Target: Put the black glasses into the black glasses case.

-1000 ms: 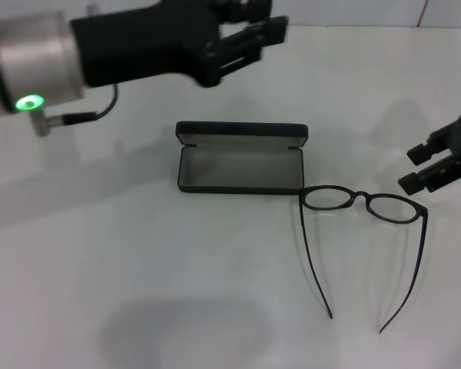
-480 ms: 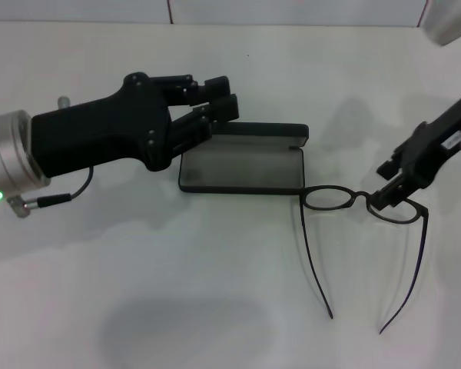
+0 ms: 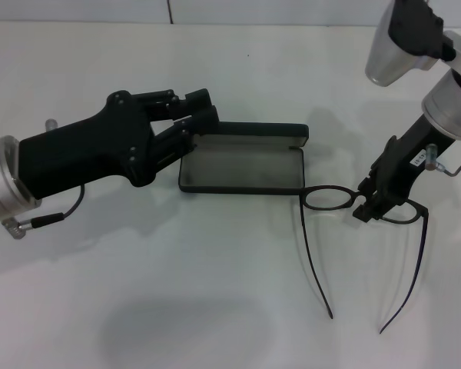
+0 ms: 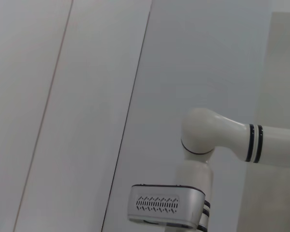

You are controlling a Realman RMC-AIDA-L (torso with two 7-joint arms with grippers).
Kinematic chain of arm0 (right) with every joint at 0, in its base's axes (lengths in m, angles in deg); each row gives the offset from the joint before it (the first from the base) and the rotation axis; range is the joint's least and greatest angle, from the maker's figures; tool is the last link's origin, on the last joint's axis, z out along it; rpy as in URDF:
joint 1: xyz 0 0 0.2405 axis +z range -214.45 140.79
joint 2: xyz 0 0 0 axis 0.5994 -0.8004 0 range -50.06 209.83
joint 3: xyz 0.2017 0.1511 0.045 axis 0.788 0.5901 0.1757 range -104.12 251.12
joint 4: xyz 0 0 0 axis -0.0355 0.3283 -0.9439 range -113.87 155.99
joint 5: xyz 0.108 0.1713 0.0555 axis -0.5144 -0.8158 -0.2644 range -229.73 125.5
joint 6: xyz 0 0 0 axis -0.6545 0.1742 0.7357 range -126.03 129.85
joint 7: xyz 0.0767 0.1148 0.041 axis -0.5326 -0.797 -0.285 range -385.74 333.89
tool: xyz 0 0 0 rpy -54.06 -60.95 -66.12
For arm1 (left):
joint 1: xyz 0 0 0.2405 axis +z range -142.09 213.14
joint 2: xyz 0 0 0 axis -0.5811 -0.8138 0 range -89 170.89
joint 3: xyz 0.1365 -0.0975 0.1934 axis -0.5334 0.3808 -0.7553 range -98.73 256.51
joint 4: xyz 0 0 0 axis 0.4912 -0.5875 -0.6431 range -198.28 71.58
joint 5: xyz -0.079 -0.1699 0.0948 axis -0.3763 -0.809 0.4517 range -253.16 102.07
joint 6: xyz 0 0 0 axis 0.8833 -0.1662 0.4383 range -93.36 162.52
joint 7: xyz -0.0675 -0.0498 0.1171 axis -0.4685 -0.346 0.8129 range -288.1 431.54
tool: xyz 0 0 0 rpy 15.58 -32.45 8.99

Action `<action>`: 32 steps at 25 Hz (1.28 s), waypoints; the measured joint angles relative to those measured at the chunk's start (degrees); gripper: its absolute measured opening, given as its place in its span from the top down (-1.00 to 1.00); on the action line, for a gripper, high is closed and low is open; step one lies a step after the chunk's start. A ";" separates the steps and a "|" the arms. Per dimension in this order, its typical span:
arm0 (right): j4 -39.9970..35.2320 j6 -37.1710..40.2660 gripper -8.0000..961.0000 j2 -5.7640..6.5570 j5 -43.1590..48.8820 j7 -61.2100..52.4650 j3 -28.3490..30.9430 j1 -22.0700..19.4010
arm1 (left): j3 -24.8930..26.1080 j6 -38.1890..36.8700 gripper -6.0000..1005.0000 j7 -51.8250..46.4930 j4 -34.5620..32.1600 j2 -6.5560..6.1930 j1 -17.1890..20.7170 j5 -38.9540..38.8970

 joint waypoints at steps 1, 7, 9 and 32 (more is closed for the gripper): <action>0.10 -0.54 -0.14 -0.03 -0.01 -0.01 -0.51 0.01 | 0.10 -0.01 0.61 0.06 0.31 0.01 -0.04 0.00; 0.18 -1.42 0.12 -0.15 -0.32 0.21 -1.52 -0.24 | 1.22 -0.06 0.65 0.17 1.55 0.03 -0.13 -0.11; -0.18 -1.42 0.26 -0.24 -0.37 0.32 -1.99 -0.50 | 1.85 -0.07 0.66 0.18 1.56 0.06 0.11 -0.33; -29.83 7.89 0.78 -0.03 -45.94 17.23 9.27 -29.58 | -0.02 -13.58 0.83 -0.14 7.09 0.25 -3.93 -5.92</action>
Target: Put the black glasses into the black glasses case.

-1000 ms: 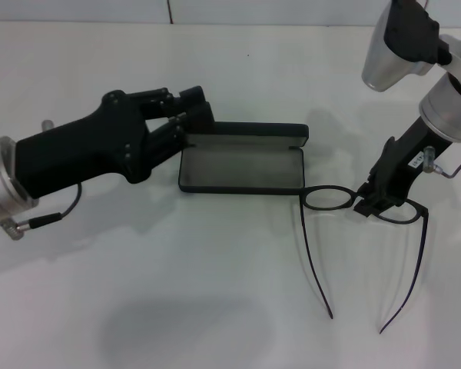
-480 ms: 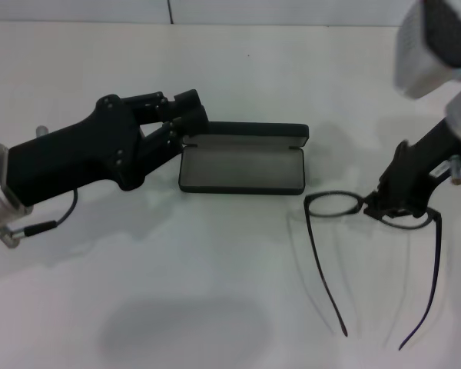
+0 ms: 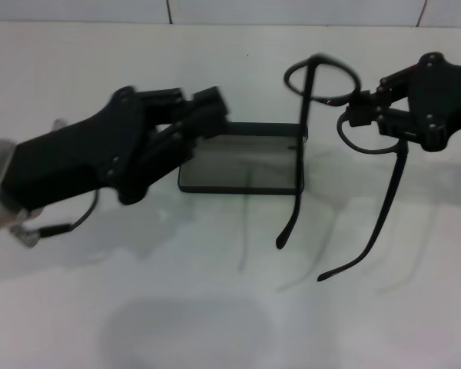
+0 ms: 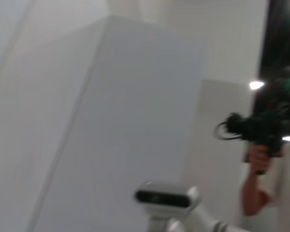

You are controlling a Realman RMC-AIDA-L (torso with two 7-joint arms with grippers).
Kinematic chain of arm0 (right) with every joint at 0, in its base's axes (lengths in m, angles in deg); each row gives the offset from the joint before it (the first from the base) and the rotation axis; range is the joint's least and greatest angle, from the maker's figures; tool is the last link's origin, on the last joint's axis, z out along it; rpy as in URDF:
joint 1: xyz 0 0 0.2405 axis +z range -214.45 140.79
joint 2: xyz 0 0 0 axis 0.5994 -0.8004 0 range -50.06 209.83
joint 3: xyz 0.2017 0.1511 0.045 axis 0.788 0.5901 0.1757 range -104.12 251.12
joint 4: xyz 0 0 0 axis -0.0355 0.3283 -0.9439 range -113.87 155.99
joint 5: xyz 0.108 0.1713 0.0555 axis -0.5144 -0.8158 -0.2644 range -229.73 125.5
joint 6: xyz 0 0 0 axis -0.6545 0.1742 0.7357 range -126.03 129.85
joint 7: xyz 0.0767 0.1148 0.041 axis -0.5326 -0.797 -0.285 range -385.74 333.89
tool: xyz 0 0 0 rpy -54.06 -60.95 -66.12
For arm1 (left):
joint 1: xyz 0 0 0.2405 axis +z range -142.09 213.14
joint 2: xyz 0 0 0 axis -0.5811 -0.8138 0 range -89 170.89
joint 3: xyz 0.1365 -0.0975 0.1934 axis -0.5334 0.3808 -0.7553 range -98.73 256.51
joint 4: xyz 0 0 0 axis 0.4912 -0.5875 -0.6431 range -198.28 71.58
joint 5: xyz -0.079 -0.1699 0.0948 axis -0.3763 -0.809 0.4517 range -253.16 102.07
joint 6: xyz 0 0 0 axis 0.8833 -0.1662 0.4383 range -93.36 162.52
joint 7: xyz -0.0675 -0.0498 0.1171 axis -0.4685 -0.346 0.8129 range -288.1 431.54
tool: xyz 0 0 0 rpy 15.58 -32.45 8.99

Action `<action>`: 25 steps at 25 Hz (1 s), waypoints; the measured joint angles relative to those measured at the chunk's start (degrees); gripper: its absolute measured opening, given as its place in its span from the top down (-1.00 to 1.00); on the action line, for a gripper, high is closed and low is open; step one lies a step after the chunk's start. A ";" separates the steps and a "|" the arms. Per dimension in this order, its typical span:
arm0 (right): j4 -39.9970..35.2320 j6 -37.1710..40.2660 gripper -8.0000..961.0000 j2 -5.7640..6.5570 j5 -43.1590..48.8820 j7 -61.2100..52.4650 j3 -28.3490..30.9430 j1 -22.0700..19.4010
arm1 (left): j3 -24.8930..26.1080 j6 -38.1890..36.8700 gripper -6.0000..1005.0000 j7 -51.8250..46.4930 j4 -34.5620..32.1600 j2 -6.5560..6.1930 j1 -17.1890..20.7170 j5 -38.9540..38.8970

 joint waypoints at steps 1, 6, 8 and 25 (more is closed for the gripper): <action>1.96 0.16 0.78 0.14 -1.99 1.41 0.16 -0.03 | -0.57 -1.38 0.84 -0.30 1.62 0.02 -2.84 -0.17; 6.91 0.02 0.78 -0.29 -4.59 5.80 -0.23 1.26 | -2.44 -1.61 0.88 -0.15 4.42 0.00 -7.06 0.20; 9.47 0.09 0.77 -0.27 -5.55 6.53 -0.37 2.54 | -3.35 -1.52 0.89 0.23 5.40 0.01 -8.48 0.34; 17.80 2.53 0.77 -0.19 -10.48 10.33 -0.33 6.21 | -6.10 1.46 0.93 6.34 10.39 0.26 -11.03 0.02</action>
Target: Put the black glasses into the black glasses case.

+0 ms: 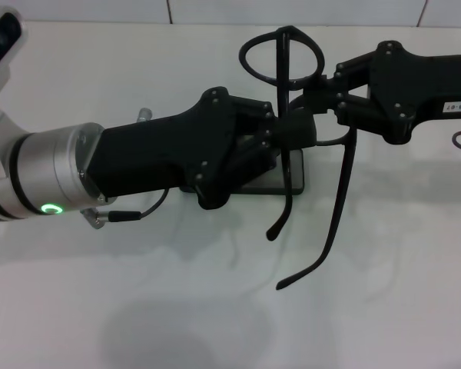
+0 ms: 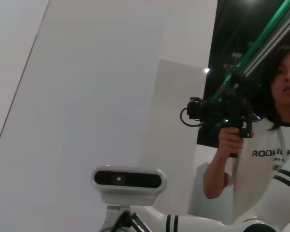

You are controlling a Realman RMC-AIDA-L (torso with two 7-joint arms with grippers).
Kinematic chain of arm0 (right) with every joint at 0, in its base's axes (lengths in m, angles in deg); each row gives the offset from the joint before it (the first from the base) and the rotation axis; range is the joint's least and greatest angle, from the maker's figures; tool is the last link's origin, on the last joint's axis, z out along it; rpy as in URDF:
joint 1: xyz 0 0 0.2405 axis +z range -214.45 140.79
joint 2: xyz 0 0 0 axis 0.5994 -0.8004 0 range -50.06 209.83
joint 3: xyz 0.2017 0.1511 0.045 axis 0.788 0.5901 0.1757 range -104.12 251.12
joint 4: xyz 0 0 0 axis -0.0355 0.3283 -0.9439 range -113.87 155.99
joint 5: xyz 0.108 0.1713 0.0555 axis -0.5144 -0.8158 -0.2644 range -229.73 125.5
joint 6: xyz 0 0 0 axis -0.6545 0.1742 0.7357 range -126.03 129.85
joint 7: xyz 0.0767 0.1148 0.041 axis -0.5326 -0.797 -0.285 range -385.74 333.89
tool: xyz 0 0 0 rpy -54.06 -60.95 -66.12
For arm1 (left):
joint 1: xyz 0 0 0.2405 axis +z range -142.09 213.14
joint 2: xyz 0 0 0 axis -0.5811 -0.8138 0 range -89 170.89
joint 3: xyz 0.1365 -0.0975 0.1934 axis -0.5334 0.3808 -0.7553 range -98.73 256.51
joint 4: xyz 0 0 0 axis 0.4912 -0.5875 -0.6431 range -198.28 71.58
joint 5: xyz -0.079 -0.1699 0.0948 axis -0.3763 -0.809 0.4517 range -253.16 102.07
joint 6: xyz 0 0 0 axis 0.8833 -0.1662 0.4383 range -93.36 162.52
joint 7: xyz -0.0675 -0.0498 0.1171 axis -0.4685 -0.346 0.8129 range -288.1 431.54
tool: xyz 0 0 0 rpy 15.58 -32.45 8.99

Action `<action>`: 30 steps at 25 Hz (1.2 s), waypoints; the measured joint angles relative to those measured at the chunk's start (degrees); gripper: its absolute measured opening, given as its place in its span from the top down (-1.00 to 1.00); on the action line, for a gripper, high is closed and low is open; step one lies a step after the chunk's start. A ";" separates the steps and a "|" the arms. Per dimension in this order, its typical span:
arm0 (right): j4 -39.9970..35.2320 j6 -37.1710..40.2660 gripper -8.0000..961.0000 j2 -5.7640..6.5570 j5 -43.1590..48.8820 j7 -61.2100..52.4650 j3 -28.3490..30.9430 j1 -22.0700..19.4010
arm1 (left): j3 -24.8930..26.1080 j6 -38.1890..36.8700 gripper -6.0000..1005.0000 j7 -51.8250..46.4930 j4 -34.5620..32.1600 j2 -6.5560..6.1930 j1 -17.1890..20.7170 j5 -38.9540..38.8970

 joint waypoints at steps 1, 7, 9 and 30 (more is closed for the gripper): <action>0.18 0.16 0.77 -0.05 -0.08 0.04 0.01 0.10 | 0.00 0.03 0.93 0.71 0.37 0.02 -0.09 -0.06; 2.05 1.31 0.77 -0.16 -0.13 0.34 -0.04 0.81 | 0.01 0.48 0.93 3.25 2.10 0.30 -0.10 -1.19; 2.93 1.98 0.77 -0.16 -0.20 0.62 -0.04 1.09 | 0.00 0.67 0.93 4.43 3.26 0.31 -0.09 -2.11; 5.36 3.73 0.77 -0.19 -1.52 1.48 -0.21 1.44 | 0.01 3.09 0.93 6.78 4.25 0.42 0.19 -3.12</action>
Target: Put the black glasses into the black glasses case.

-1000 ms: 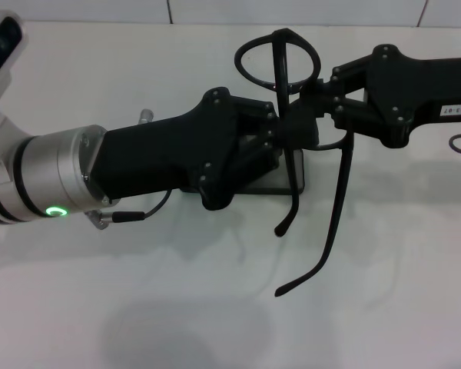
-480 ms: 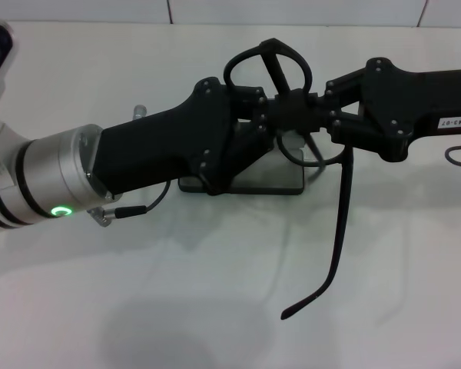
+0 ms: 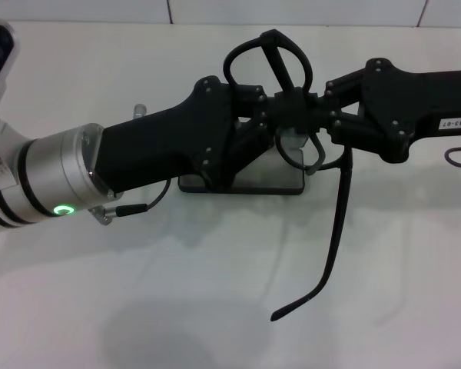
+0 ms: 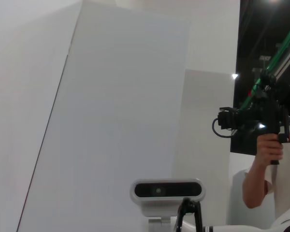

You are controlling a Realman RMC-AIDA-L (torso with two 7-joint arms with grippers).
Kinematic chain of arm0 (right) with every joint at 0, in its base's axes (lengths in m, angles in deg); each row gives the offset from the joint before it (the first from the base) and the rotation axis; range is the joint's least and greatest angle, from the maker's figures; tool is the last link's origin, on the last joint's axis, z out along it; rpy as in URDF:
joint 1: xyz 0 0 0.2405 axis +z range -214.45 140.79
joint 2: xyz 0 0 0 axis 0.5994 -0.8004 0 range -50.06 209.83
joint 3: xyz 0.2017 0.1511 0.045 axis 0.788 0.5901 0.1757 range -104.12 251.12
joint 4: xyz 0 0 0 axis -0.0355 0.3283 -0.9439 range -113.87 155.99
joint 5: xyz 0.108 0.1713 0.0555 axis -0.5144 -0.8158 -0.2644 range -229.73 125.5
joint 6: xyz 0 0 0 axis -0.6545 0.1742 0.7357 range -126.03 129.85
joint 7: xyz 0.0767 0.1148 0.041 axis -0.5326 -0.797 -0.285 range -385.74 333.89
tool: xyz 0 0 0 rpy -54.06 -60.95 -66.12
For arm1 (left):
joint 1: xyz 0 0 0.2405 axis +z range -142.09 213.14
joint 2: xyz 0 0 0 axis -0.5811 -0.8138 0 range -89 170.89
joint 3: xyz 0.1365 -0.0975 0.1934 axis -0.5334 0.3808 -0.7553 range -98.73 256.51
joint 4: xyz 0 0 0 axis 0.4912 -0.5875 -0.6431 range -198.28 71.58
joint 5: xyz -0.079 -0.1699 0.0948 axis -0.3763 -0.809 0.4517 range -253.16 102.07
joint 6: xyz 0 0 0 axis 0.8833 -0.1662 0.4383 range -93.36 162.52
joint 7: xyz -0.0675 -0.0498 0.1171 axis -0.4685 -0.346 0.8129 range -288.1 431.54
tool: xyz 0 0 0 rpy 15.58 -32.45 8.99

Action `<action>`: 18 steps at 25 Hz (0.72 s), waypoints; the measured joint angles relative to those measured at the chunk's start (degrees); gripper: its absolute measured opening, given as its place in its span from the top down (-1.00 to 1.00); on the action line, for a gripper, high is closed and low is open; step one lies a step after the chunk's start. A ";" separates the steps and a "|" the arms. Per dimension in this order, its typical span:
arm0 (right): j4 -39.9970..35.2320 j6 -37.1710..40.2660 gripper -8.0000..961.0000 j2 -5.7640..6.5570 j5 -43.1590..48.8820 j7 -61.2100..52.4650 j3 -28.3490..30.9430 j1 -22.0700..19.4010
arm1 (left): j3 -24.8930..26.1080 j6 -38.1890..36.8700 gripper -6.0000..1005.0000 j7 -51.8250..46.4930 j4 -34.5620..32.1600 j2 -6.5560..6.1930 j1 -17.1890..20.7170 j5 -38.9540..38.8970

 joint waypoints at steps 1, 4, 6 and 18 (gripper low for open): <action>0.00 0.04 0.77 0.00 -0.01 0.13 0.01 -0.01 | 0.00 0.01 0.93 0.00 0.01 0.00 0.00 0.00; 0.03 -0.06 0.77 0.00 -0.07 0.58 0.43 -0.28 | 0.00 -0.63 0.93 0.04 0.02 -0.01 -0.03 -0.02; 0.29 -0.34 0.77 0.10 -0.10 0.93 0.95 -0.55 | 0.00 -3.13 0.93 0.82 -0.13 -0.09 0.10 -0.01; 0.91 8.43 0.77 0.79 -13.68 2.61 12.89 -3.08 | 0.02 -8.92 0.93 3.03 -0.58 -0.62 1.36 1.30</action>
